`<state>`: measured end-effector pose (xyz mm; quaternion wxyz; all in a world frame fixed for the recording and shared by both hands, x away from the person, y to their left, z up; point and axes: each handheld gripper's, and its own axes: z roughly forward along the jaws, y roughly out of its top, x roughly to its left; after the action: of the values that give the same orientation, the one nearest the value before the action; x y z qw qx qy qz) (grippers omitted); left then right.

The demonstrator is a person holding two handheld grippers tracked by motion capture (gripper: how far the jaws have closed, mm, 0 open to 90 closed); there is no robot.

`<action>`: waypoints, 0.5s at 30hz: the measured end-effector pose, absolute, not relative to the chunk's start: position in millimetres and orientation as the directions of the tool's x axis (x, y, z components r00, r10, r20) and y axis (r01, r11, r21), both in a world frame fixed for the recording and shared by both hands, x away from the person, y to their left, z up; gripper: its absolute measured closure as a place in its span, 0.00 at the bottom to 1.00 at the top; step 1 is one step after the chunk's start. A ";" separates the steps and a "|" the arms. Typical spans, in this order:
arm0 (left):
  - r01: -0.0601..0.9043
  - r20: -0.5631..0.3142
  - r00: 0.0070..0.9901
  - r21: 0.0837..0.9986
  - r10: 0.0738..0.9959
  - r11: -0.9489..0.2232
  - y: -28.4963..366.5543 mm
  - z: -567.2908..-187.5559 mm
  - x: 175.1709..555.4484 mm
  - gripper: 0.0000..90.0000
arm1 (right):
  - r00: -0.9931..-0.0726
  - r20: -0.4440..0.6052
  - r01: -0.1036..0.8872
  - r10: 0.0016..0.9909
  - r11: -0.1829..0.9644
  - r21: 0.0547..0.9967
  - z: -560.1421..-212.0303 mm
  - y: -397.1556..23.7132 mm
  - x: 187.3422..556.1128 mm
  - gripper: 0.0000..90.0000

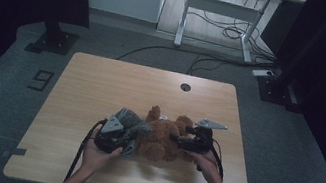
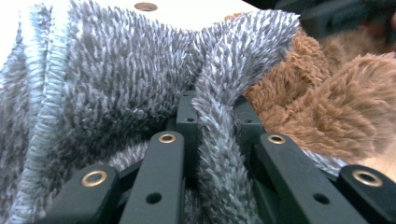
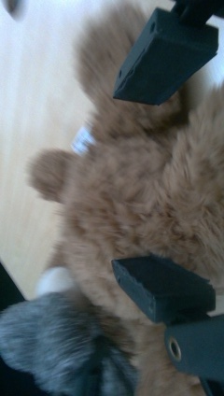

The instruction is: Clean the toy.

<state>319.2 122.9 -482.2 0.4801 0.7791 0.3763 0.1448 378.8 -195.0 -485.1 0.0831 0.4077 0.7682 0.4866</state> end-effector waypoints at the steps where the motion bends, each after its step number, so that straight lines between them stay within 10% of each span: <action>1: 0.448 -0.139 0.678 0.857 0.722 -0.256 123.3 -482.8 318.5 0.86 | -0.658 0.285 0.555 0.697 0.192 0.809 -489.5 -194.2 377.4 0.17; 8: 0.443 -0.125 0.688 0.852 0.715 -0.277 121.9 -483.2 312.7 0.86 | -0.706 0.296 0.576 0.644 0.277 0.769 -509.0 -183.3 365.6 0.15; 15: 0.446 -0.136 0.685 0.855 0.716 -0.264 121.2 -484.6 312.5 0.86 | -0.709 0.247 0.534 0.661 0.274 0.800 -517.9 -180.0 358.1 0.46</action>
<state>312.5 121.2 -484.6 0.4795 0.7826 0.3713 0.1407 358.1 -180.0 -517.9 0.0671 0.3757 0.7952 0.4712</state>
